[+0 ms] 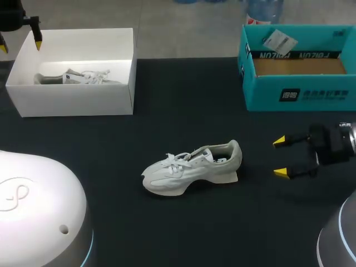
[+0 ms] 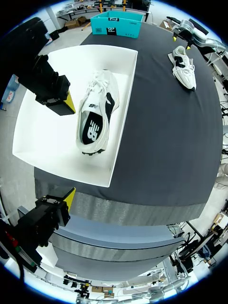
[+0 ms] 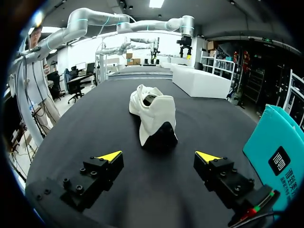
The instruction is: Take the shoe out of the shoebox, open the shoe tongue, remove and reinsert the insole, then place the shoe into the shoebox
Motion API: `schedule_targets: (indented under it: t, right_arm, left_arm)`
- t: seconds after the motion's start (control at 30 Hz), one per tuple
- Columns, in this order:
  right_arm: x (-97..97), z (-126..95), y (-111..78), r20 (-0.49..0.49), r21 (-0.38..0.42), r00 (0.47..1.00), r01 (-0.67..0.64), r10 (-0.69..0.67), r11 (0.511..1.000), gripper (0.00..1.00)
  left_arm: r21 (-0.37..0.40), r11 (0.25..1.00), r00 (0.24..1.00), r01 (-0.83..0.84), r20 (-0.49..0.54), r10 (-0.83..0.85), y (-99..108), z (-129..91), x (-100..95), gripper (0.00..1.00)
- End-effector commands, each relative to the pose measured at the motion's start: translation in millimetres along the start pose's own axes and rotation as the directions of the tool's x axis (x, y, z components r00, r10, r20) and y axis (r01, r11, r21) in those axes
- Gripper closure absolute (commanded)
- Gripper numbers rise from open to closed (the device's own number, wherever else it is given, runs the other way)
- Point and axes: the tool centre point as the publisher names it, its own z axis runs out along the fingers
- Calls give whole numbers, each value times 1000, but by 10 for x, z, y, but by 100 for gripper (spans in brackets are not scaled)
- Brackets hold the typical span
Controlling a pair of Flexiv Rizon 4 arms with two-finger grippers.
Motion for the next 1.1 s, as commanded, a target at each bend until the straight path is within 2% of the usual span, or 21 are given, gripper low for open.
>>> schedule_targets:
  t: [0.03,0.73,1.1]
  right_arm:
    - [-34,43,-21,-19,1,1000,4,-4,1000,0]
    - [-26,65,-30,-15,15,1000,-3,4,1000,0]
    - [-298,547,24,-110,0,993,53,-53,999,0]
  left_arm:
    - [-1,1000,1000,0,-4,0,-3,-7,0,0]
    - [-1,1000,1000,0,-4,0,-3,-7,0,0]
    - [-1,1000,1000,0,-4,0,-3,-7,0,0]
